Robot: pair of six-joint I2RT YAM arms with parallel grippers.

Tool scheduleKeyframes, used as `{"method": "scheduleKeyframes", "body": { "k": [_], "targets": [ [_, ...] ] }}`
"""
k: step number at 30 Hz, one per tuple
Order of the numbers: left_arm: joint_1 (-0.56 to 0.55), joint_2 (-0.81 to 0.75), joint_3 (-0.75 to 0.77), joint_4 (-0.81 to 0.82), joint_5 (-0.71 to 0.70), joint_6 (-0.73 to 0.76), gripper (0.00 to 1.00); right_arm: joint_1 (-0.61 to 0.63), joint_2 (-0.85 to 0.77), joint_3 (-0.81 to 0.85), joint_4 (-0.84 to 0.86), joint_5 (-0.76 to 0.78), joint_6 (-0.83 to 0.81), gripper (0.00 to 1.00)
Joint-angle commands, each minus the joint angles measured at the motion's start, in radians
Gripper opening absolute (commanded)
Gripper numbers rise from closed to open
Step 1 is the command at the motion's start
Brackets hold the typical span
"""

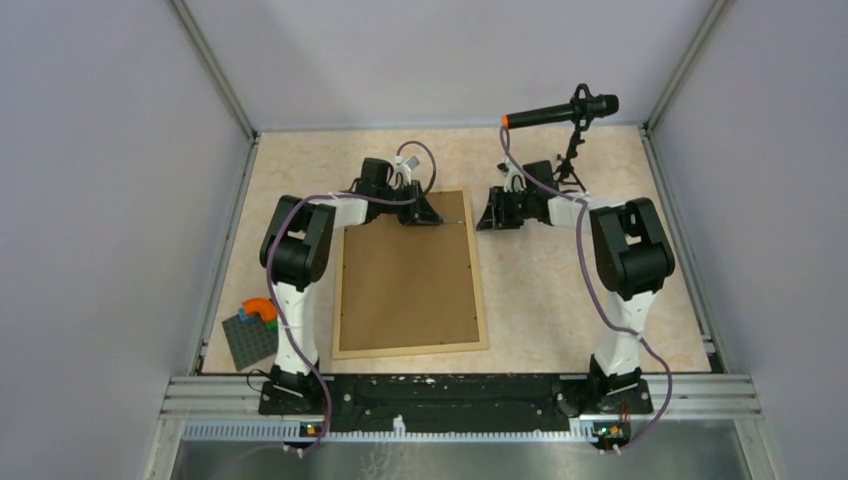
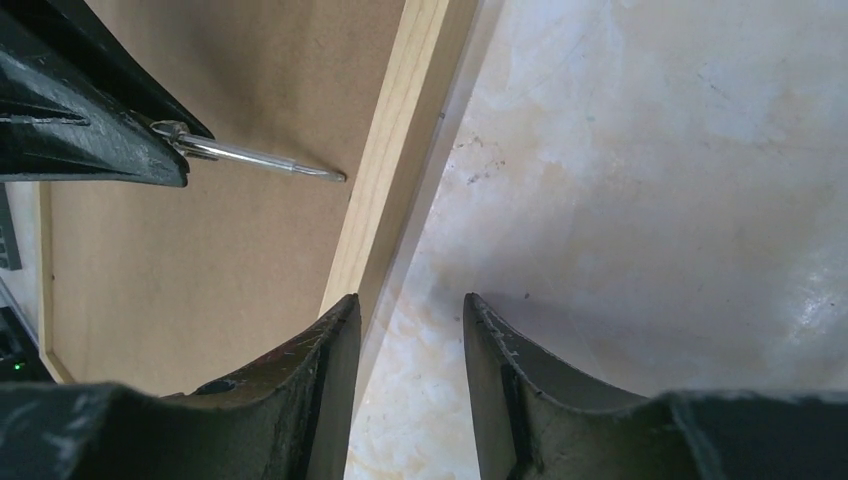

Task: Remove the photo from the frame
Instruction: Release the photo frame item from the photo frame.

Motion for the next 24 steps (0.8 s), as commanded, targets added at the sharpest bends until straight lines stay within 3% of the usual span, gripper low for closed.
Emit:
{"method": "scheduleKeyframes", "body": {
  "k": [1,14,24],
  "targets": [
    [0.003,0.021,0.011,-0.017,-0.014,0.029,0.0,0.014,0.025,0.043,0.046,-0.016,0.034,0.41],
    [0.001,0.053,0.012,-0.065,0.005,0.056,0.0,0.039,0.07,0.073,0.063,-0.022,0.055,0.36],
    [-0.004,0.08,0.025,-0.093,0.015,0.066,0.0,0.052,0.085,0.068,0.063,-0.017,0.054,0.27]
  ]
}}
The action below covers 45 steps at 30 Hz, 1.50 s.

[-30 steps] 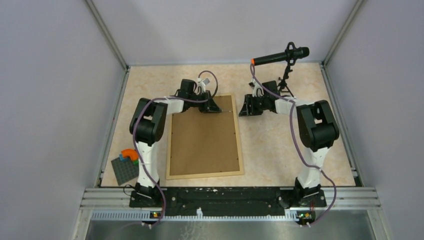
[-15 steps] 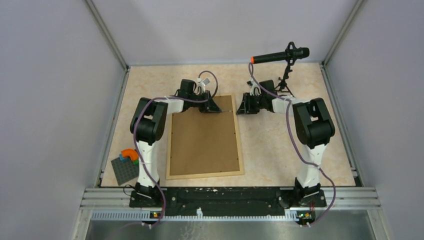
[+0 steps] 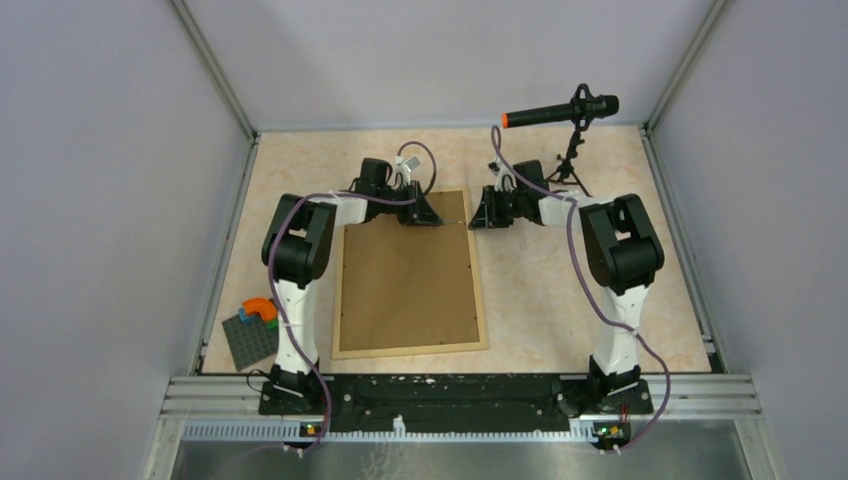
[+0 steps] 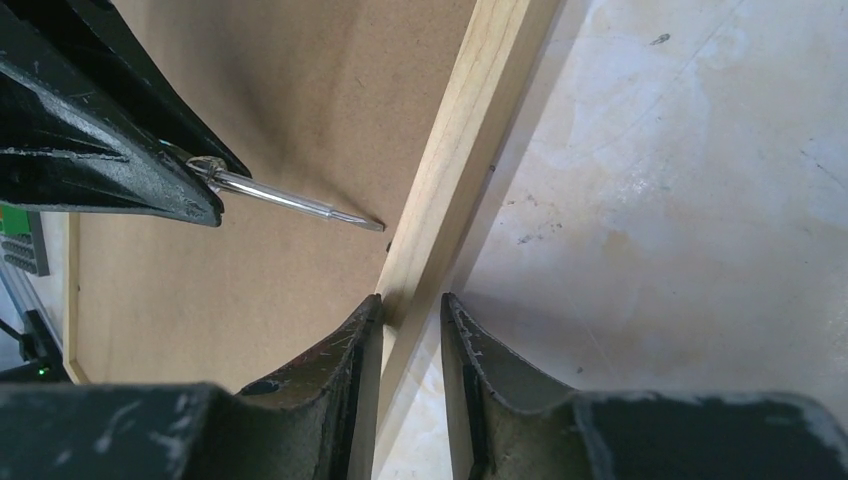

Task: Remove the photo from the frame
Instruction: Release the photo frame item from the photo frame.

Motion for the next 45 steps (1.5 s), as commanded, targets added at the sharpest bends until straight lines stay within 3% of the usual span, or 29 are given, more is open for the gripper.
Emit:
{"method": "scheduleKeyframes", "body": {
  "k": [1,19,45],
  "targets": [
    [-0.01,0.052,0.006,-0.086,-0.029,0.038,0.0,0.017,0.02,0.022,0.004,0.009,-0.004,0.27],
    [-0.012,0.08,-0.029,-0.077,0.027,-0.061,0.0,0.026,0.024,0.004,0.004,0.025,-0.015,0.21],
    [-0.024,0.154,0.03,-0.046,-0.035,-0.182,0.0,0.072,0.041,0.008,-0.006,0.045,-0.056,0.15]
  ]
}}
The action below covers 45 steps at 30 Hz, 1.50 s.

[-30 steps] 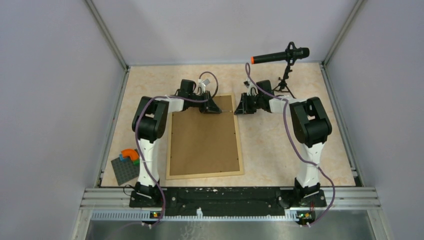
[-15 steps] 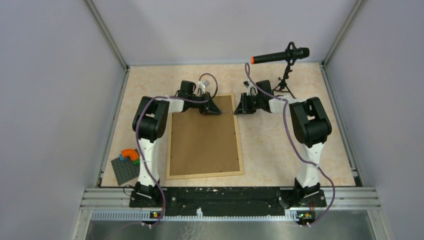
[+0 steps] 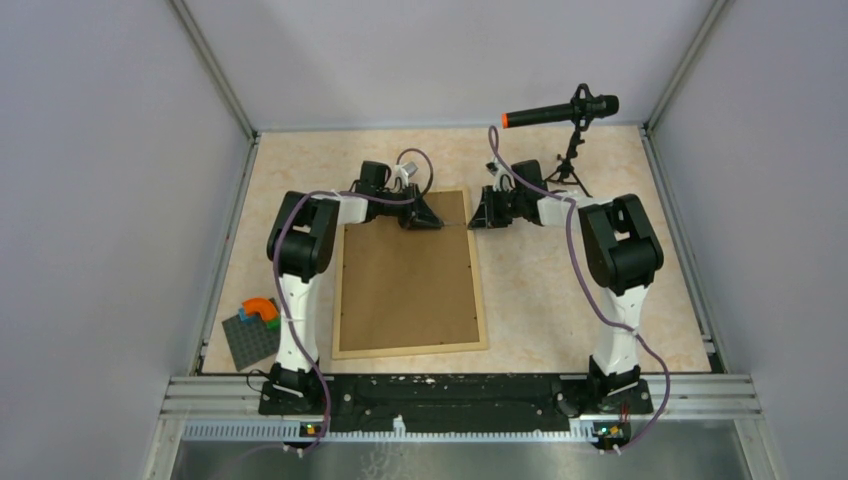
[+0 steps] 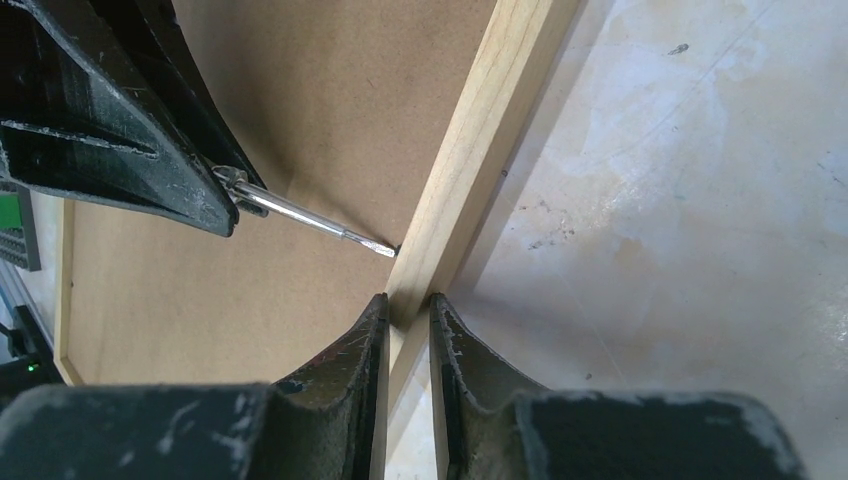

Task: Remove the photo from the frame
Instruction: Release the photo frame item from the photo frame.

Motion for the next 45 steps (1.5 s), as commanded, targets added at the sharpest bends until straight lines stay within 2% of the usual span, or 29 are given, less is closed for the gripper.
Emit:
{"method": "scheduleKeyframes", "body": {
  "k": [1,8,22,28,41,45],
  "targets": [
    [-0.039,0.082,-0.005,-0.043,-0.129,-0.014,0.0,0.063,0.042,0.011,-0.015,0.041,-0.048,0.15],
    [-0.076,0.087,0.037,-0.013,-0.123,-0.017,0.0,0.082,0.054,0.018,-0.015,0.045,-0.055,0.12],
    [-0.197,-0.017,0.076,0.06,-0.167,0.014,0.0,0.089,0.059,0.013,-0.018,0.046,-0.055,0.03],
    [-0.23,-0.059,0.099,-0.001,-0.239,0.103,0.0,0.092,0.059,0.001,-0.016,0.052,-0.054,0.0],
    [-0.282,-0.116,0.093,-0.063,-0.33,0.27,0.0,0.094,0.059,-0.006,-0.025,0.06,-0.05,0.0],
    [-0.245,-0.132,0.037,-0.004,-0.281,0.183,0.0,0.093,0.059,-0.001,-0.04,0.067,-0.055,0.0]
  ]
}}
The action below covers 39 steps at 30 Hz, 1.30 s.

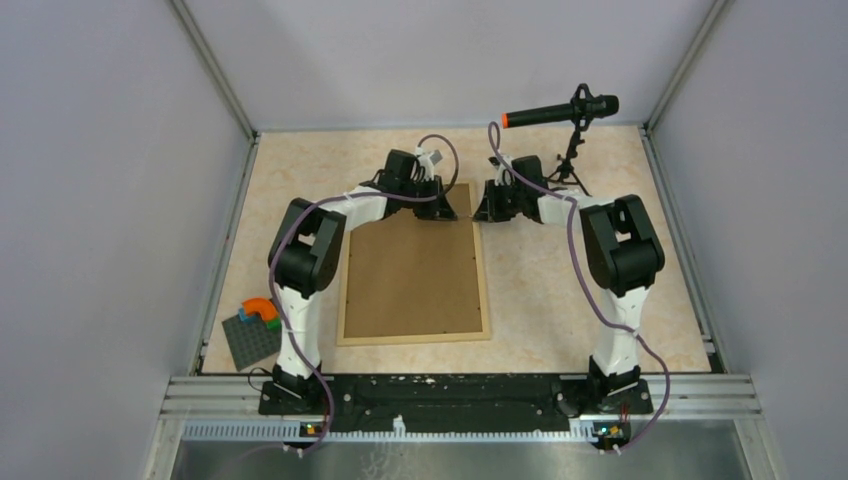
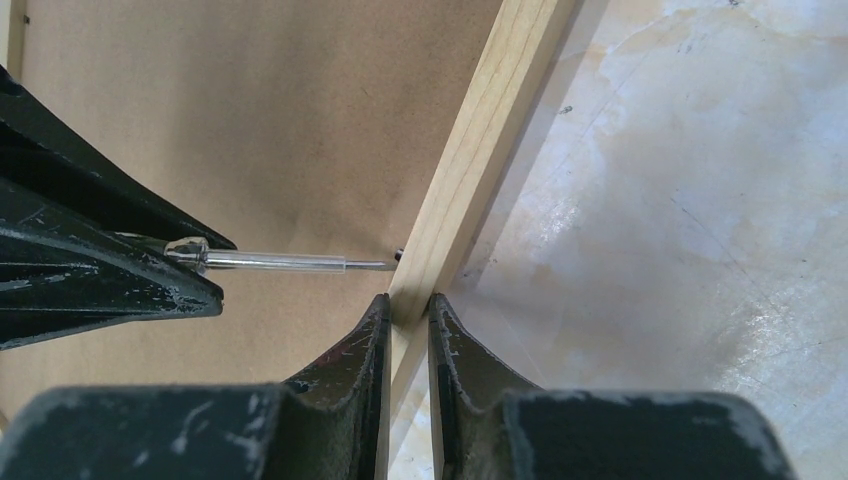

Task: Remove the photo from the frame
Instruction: Release the photo frame item from the photo frame.

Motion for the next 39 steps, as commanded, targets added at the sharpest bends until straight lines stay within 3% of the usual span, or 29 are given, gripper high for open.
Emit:
{"method": "scheduleKeyframes", "body": {
  "k": [1,5,17,28,31,37,39],
  "targets": [
    [-0.072,-0.013,-0.053,0.184,0.115,-0.075,0.0,0.086,0.068,-0.018,-0.052,-0.052,-0.024,0.0],
    [-0.013,-0.052,-0.118,0.253,0.155,-0.171,0.0,0.086,0.07,-0.013,-0.078,-0.004,-0.04,0.0],
    [0.098,-0.205,-0.293,0.225,0.246,-0.21,0.0,0.121,0.008,-0.122,-0.105,0.023,-0.128,0.0],
    [0.156,-0.288,-0.381,0.068,0.226,-0.034,0.0,0.14,-0.135,-0.315,-0.142,0.019,-0.091,0.0],
    [0.156,-0.265,-0.347,-0.013,0.236,0.059,0.0,0.126,-0.166,-0.323,-0.149,-0.037,-0.068,0.09],
    [0.16,-0.229,-0.261,-0.111,0.244,0.191,0.0,0.069,-0.193,-0.21,-0.105,-0.102,0.063,0.38],
    [0.16,-0.195,-0.228,-0.138,0.242,0.196,0.0,0.062,-0.171,-0.156,-0.097,-0.109,0.086,0.42]
  ]
}}
